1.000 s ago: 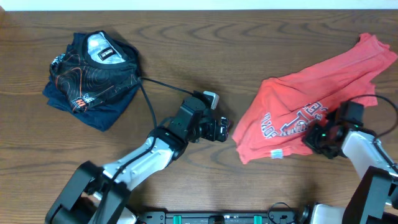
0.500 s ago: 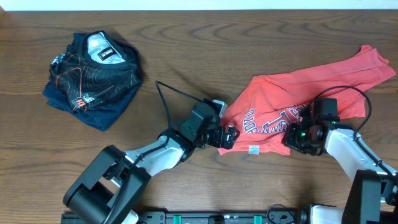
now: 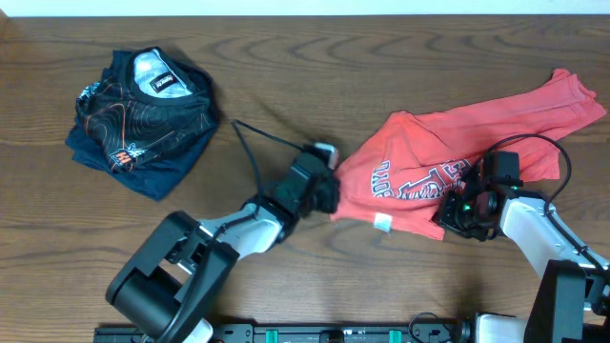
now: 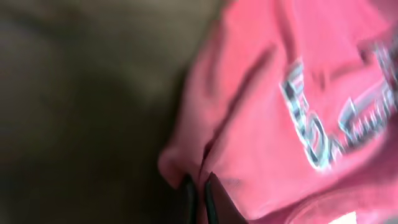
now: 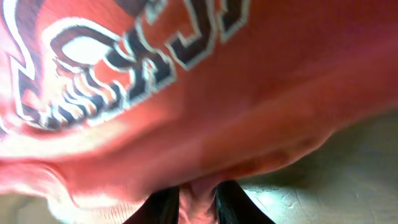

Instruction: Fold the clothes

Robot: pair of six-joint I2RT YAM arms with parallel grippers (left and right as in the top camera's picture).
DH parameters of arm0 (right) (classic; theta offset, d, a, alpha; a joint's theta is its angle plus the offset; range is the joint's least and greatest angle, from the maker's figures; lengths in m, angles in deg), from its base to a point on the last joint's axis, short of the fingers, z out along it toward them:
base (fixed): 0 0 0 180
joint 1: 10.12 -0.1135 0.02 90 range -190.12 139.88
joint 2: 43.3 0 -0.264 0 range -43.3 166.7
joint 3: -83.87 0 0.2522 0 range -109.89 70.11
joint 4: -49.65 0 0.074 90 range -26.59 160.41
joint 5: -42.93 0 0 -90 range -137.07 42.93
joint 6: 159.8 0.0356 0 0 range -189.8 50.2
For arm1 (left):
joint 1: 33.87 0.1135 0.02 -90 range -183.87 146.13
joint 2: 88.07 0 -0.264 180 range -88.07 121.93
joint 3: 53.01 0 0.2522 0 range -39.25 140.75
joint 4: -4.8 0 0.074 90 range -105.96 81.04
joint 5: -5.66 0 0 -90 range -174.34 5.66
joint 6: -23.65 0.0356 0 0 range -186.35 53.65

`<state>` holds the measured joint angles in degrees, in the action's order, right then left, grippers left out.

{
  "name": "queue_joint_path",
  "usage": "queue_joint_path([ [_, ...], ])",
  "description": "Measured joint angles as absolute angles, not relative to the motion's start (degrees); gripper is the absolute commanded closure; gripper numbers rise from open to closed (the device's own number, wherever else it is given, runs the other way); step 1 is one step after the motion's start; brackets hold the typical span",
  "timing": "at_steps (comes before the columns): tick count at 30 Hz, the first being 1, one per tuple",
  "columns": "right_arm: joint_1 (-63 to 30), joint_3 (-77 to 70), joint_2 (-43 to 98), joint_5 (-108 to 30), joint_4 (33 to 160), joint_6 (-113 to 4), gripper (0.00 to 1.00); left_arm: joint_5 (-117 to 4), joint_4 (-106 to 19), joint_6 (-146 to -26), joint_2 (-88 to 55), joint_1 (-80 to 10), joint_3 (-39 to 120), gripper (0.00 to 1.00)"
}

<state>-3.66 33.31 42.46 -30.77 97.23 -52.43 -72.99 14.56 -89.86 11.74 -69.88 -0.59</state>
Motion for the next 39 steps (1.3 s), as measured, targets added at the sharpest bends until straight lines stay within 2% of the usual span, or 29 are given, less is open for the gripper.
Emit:
queue_joint_path([
  [8,-3.66,33.20,42.46,-30.73,97.80,-52.46,0.76,-75.74,15.42,-89.44,10.54,-56.50,8.48,0.94],
  [9,-3.66,33.18,42.46,-30.73,97.85,-52.46,0.75,-75.83,15.42,-89.42,10.34,-55.17,9.64,0.86],
  [11,-3.66,33.16,42.46,-30.58,97.91,-52.46,0.74,-76.14,15.31,-88.83,9.99,-53.05,11.10,0.41],
  [14,-3.66,33.16,42.44,-30.51,97.85,-52.43,0.73,-76.59,12.25,-88.99,9.42,-51.04,11.65,0.00],
  [20,-3.53,32.02,42.46,-33.70,98.61,-52.43,0.72,-69.32,-1.87,-89.42,9.36,-51.28,11.65,0.02],
  [25,-1.10,28.09,42.57,-43.27,98.06,-52.06,0.69,-61.78,-10.61,-90.38,9.36,-56.33,11.63,0.02],
  [33,2.66,25.70,42.66,-50.57,90.06,-52.56,0.64,-61.73,-11.51,-90.54,9.36,-67.21,11.63,0.02],
  [39,2.70,25.70,45.43,-50.64,88.56,-54.03,0.58,-65.60,-11.29,-90.56,9.38,-69.68,11.63,0.02],
])
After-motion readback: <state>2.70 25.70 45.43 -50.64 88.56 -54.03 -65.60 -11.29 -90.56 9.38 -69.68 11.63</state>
